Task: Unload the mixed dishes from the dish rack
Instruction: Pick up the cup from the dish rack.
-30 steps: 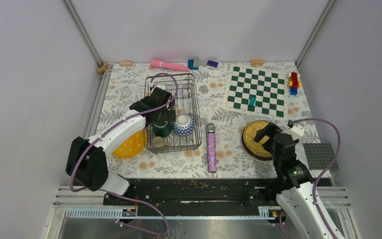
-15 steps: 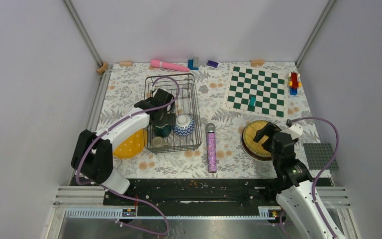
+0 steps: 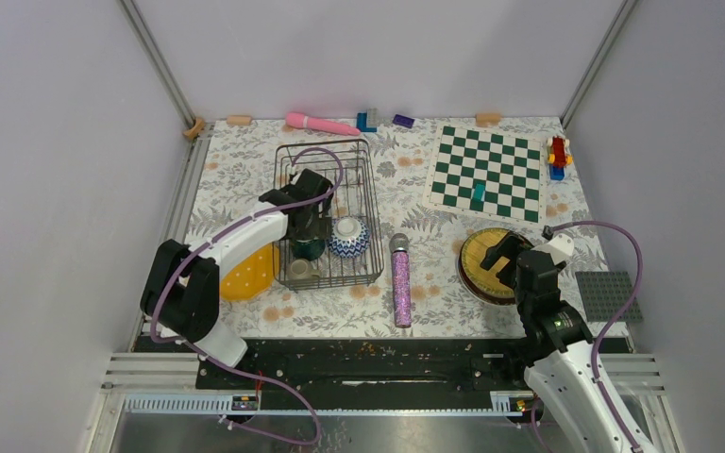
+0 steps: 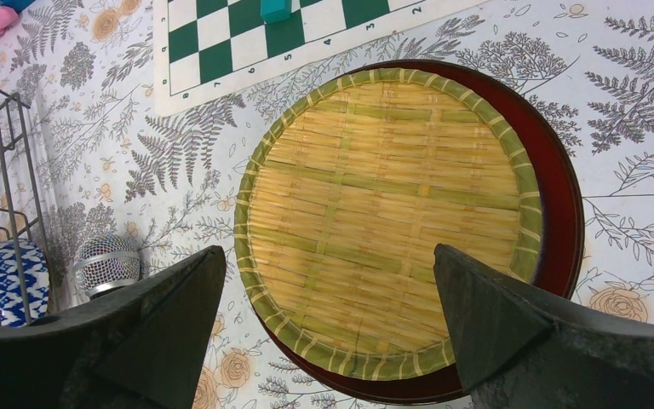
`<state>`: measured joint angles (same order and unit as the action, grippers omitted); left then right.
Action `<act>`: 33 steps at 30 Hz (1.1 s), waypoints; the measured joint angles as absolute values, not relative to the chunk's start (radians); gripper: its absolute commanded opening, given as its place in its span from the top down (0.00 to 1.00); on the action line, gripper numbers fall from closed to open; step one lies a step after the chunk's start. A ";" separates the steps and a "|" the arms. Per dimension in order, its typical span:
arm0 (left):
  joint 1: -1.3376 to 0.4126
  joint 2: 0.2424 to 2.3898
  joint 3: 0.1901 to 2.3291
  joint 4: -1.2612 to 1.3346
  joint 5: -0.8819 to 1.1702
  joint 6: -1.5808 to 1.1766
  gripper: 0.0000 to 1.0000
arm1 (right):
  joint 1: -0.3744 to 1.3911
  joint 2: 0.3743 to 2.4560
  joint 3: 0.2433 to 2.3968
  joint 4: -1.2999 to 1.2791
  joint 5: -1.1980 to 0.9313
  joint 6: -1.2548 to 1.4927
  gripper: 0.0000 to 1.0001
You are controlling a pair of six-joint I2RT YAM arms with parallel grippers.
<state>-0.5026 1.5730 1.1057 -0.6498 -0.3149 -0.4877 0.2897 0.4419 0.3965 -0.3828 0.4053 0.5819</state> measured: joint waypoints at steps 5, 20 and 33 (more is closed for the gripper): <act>-0.503 1.573 1.110 -0.662 -0.315 -0.496 0.53 | 0.290 0.442 0.397 -0.383 0.405 0.582 0.00; -0.503 1.440 1.127 -0.704 -0.333 -0.497 0.99 | 0.290 0.391 0.394 -0.353 0.374 0.580 0.00; -0.497 1.097 1.007 -0.376 0.005 -0.333 1.00 | 0.290 0.340 0.370 -0.192 0.124 0.535 0.00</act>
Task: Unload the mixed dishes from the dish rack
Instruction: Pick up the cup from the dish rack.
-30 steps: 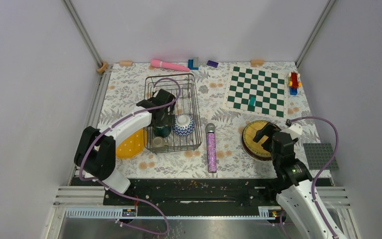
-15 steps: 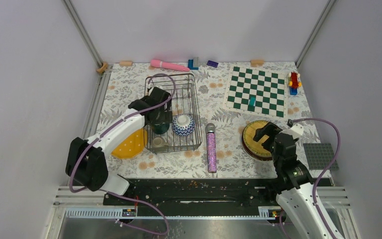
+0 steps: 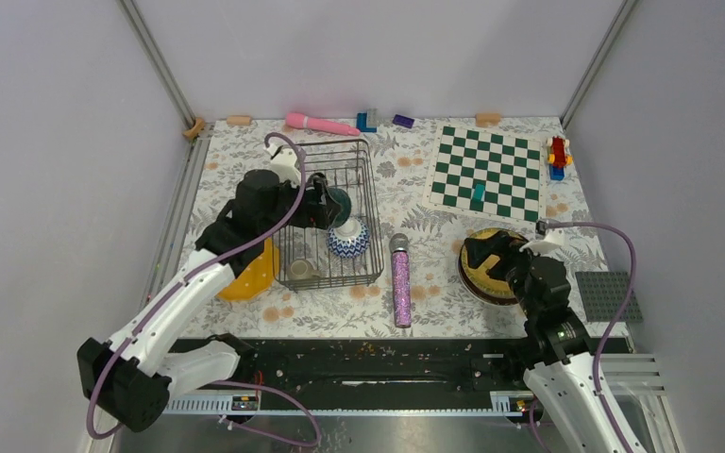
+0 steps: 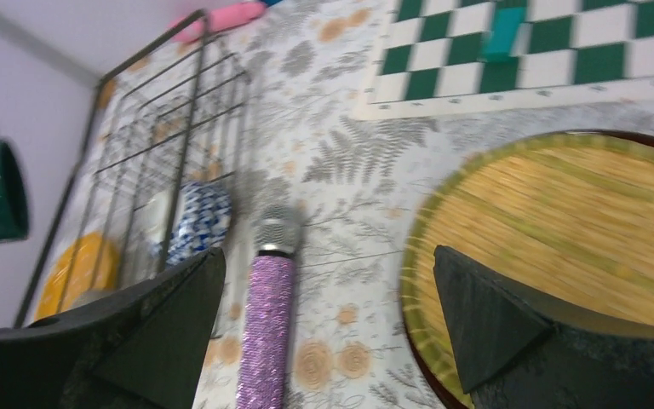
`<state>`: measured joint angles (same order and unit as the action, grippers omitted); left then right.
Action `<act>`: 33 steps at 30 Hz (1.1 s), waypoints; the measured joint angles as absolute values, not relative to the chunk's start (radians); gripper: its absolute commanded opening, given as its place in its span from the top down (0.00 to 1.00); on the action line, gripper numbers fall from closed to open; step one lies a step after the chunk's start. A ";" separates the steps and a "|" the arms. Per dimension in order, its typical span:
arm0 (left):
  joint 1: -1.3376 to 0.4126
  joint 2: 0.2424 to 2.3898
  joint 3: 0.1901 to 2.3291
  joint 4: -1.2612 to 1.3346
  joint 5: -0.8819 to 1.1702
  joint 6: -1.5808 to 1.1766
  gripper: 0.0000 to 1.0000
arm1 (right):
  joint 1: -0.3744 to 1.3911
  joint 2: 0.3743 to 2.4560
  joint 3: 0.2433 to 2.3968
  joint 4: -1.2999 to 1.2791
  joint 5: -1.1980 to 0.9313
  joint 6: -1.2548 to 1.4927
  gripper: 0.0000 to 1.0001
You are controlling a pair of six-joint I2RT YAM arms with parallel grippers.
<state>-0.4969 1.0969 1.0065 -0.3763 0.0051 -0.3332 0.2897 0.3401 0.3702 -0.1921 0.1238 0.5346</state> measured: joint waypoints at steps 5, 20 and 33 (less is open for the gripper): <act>-0.497 1.011 0.889 -0.188 0.324 -0.280 1.00 | 0.290 0.345 0.363 -0.065 -0.094 0.513 0.00; -0.519 1.000 0.745 0.213 0.938 -0.297 1.00 | 0.295 0.679 0.331 0.626 -0.559 0.805 0.06; -0.549 1.050 0.746 0.265 0.992 -0.315 1.00 | 0.538 1.040 0.394 1.108 -0.530 1.015 0.21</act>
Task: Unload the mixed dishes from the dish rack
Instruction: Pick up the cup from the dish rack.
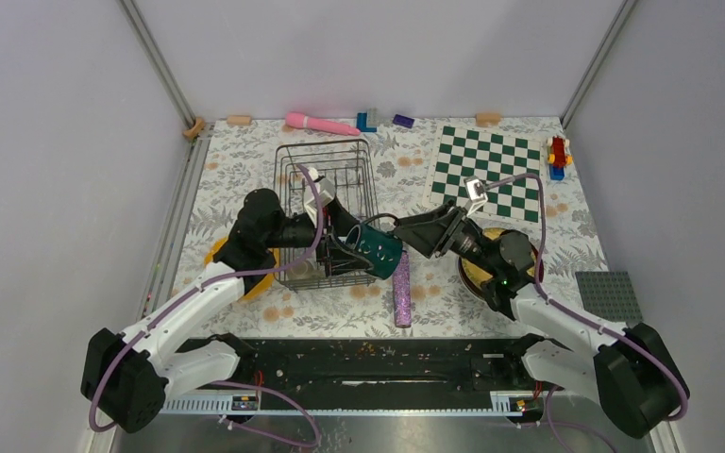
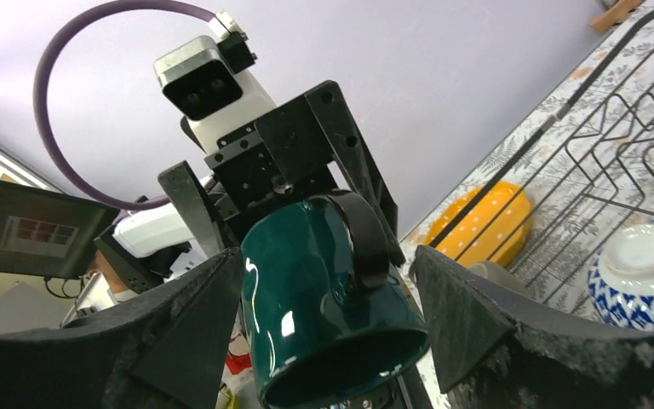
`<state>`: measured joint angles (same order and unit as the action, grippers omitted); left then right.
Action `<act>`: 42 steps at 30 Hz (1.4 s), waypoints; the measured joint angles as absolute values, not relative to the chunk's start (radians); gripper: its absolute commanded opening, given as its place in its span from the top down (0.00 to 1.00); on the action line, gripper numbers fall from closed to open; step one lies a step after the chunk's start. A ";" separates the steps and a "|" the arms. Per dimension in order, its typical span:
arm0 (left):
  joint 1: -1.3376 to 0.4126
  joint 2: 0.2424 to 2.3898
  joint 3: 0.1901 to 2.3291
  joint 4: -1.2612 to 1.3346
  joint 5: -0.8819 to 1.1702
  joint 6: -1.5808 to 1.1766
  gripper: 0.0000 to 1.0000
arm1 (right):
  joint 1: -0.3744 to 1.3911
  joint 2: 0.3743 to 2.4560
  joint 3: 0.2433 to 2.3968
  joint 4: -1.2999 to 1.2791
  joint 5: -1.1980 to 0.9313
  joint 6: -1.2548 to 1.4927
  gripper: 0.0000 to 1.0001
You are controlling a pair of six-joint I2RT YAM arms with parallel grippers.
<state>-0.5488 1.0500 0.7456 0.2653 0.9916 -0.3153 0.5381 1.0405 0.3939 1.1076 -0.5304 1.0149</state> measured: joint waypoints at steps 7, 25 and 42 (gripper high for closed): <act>-0.557 1.064 0.746 0.308 0.995 -0.347 1.00 | 0.577 1.119 0.434 1.210 -0.513 1.050 0.36; -0.564 1.069 0.746 0.371 1.021 -0.382 0.40 | 0.583 1.123 0.456 1.153 -0.517 1.053 1.00; -0.615 0.996 0.765 0.072 0.756 -0.250 0.01 | 0.605 0.818 0.464 0.602 -0.354 0.813 1.00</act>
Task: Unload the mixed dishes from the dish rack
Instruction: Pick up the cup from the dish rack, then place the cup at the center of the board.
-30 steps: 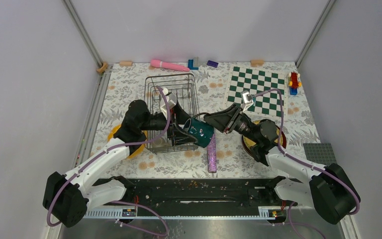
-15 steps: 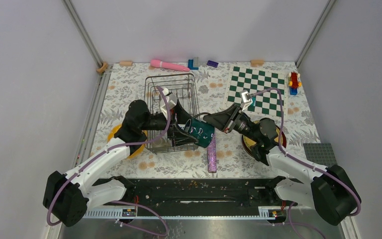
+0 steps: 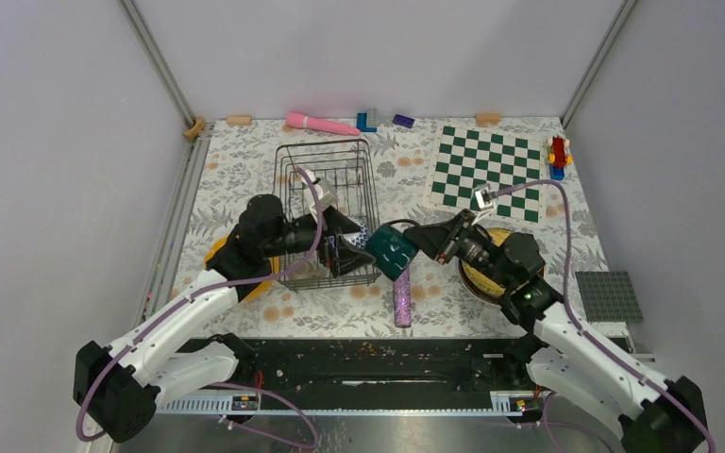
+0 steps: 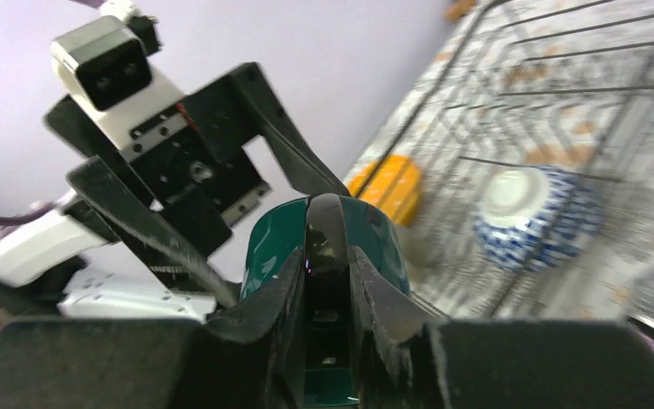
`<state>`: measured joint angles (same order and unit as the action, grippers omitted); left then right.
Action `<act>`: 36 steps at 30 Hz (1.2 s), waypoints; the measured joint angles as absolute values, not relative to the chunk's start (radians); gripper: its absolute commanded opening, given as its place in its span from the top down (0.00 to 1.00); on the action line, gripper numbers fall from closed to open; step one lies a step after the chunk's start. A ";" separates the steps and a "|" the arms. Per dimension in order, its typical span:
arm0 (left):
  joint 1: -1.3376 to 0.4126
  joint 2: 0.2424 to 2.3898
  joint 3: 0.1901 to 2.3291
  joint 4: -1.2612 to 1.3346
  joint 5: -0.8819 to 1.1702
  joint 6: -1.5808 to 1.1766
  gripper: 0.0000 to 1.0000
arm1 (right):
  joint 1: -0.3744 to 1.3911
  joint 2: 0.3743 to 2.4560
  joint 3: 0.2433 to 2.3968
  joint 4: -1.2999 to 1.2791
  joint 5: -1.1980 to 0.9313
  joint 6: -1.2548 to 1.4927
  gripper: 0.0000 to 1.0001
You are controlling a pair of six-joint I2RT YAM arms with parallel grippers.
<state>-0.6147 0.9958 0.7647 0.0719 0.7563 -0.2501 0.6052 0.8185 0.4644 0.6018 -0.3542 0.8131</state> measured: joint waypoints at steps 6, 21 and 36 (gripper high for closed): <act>-0.565 0.936 0.763 -0.002 0.522 -0.194 0.01 | 0.592 0.650 0.494 0.253 -0.225 0.681 1.00; -0.566 0.942 0.810 -0.151 0.162 -0.239 0.01 | 0.592 0.991 1.040 -0.577 0.184 0.425 1.00; -0.566 1.081 0.885 -0.326 -0.088 -0.316 0.01 | 0.549 1.569 1.444 -0.935 0.214 0.276 1.00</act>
<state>-0.5655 1.0805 0.8848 -0.3260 -0.0879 -0.3161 0.5488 1.5692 1.4437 -0.9352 0.2142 0.2760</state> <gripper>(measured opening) 0.992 0.245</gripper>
